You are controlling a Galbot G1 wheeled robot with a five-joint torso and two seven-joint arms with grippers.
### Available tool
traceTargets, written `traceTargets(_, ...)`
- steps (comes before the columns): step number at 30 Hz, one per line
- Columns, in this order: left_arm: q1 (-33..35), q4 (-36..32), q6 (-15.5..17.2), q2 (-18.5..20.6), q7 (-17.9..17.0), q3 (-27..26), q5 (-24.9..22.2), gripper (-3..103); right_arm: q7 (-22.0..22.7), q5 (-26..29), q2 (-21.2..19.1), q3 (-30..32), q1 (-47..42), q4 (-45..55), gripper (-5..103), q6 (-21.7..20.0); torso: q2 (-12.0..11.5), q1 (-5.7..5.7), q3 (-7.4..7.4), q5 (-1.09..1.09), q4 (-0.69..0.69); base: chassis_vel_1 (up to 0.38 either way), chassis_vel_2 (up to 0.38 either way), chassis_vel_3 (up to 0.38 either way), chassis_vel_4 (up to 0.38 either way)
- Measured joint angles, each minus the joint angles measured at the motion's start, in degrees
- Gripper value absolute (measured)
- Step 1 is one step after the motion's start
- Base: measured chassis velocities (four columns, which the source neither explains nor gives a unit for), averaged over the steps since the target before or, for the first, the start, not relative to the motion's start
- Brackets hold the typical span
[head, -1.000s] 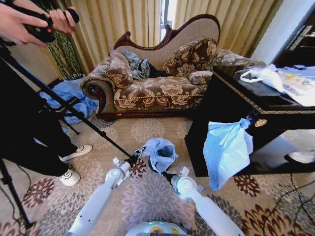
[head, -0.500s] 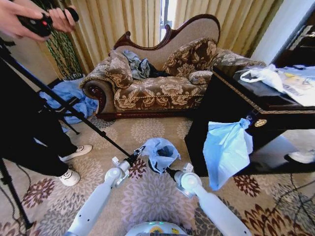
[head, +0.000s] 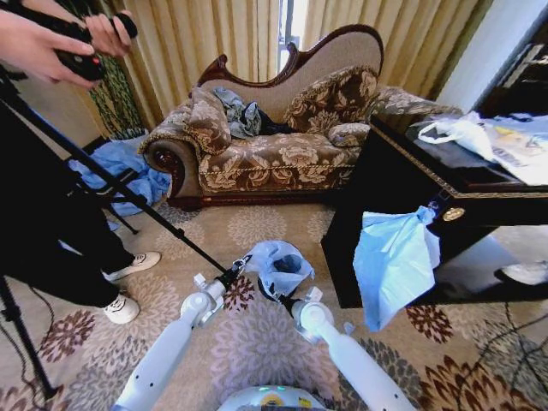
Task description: Place a garbage bag over the trash bin.
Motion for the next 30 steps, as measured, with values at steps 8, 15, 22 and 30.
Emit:
traceTargets(8,-1.29,1.93,0.07,2.33,0.15,-0.33,-0.88,0,-1.68,-3.81,1.02,-0.30,0.70,-4.01,96,0.43,0.00,0.00,0.00,0.01,0.00,0.000,0.000,0.000,0.000)
traceTargets(15,-5.79,6.58,0.30,2.35,0.62,0.65,-1.00,0,-3.48,-7.67,0.55,-0.30,0.81,-6.11,93,1.00,0.00,0.00,0.00,0.01,0.00,0.000,0.000,0.000,0.000)
traceTargets(22,-10.57,12.45,0.67,0.26,1.19,2.77,0.03,0,-4.34,-9.81,-0.14,0.41,1.20,-7.34,91,1.33,0.00,0.00,0.00,0.01,0.00,0.000,0.000,0.000,0.000)
traceTargets(30,-12.71,19.54,0.39,-4.09,2.12,4.02,3.75,0,-4.99,-10.88,-0.19,1.23,1.72,-9.18,90,1.45,0.00,0.00,0.00,0.02,-0.01,0.000,0.000,0.000,0.000)
